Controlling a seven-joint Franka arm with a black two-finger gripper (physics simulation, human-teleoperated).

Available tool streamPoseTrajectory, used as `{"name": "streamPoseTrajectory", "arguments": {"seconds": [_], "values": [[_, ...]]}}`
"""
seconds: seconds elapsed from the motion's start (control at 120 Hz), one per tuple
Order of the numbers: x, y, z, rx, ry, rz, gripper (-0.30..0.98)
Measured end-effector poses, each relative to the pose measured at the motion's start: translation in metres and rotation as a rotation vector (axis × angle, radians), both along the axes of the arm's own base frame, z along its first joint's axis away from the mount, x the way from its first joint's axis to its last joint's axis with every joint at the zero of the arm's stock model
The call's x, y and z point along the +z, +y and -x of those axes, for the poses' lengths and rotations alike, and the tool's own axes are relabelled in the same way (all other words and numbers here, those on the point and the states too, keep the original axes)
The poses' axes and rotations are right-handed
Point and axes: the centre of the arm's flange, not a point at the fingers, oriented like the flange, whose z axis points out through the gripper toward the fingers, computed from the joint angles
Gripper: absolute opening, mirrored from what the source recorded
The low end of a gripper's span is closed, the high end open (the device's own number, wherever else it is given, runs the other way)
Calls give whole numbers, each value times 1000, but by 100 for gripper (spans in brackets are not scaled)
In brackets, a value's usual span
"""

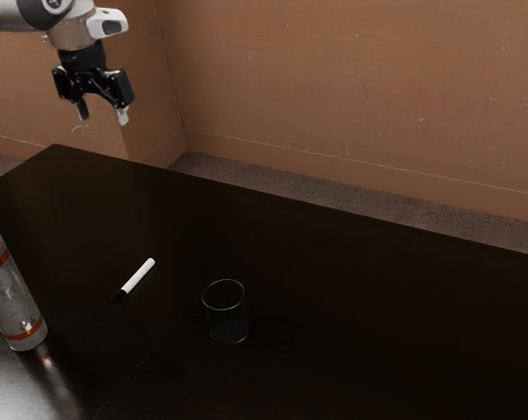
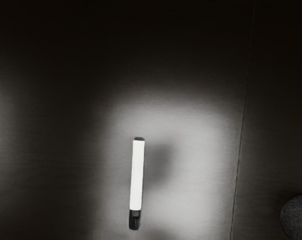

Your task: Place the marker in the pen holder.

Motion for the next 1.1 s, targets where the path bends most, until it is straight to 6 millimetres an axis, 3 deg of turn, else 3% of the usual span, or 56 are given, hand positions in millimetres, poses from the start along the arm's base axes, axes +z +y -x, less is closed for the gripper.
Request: {"name": "streamPoseTrajectory", "arguments": {"seconds": [0.183,0.233,0.308,0.367,0.508,0.65,0.733,0.842,0.9,1.1], "values": [[1,-3,-2,-71,-7,-3,67],[-2,-14,-9,-107,-12,-6,67],[-49,-65,-47,-212,9,7,67],[-95,-86,-74,-257,33,12,67],[-180,-93,-109,-294,79,10,67],[-240,-77,-118,-296,134,8,67],[-255,-64,-94,-283,180,20,67],[-274,-42,-4,-245,233,69,67],[-282,-33,31,-230,232,80,67],[-304,-26,87,-249,206,38,67]]}}
